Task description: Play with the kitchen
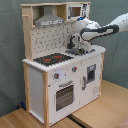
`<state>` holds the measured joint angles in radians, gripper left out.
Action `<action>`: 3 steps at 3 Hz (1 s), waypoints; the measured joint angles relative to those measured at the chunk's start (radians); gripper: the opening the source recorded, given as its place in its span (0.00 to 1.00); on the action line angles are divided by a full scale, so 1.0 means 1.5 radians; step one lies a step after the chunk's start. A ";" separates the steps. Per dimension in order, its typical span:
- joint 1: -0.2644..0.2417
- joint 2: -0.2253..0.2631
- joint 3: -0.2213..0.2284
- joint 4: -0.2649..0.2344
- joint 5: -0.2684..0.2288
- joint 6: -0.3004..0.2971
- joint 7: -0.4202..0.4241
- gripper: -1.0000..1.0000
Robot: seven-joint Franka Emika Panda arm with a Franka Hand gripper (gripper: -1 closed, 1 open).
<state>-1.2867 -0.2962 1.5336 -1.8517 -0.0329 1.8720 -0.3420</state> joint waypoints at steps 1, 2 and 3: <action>0.032 0.000 0.001 0.004 0.003 -0.060 0.028 1.00; 0.073 0.000 -0.003 0.014 0.005 -0.099 0.069 1.00; 0.076 0.000 -0.012 0.061 0.005 -0.151 0.074 1.00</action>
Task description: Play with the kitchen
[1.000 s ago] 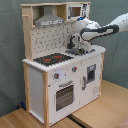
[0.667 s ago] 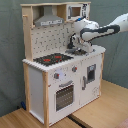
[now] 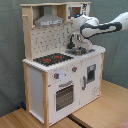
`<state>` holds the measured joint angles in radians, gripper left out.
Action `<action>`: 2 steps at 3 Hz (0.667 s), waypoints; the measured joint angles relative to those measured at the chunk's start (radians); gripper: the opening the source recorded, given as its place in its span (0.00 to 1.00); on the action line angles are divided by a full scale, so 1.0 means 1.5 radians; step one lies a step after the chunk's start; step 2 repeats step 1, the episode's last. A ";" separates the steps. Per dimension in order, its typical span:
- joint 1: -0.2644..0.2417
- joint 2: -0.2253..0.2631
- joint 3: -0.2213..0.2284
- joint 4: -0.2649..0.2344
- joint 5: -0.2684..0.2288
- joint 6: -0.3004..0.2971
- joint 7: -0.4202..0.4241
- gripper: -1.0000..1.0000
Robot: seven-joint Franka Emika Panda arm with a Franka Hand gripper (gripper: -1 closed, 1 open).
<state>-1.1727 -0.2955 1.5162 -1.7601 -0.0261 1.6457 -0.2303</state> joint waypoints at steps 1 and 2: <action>0.000 0.000 -0.003 0.038 0.000 -0.054 0.011 1.00; 0.000 0.000 -0.003 0.038 0.000 -0.054 0.011 1.00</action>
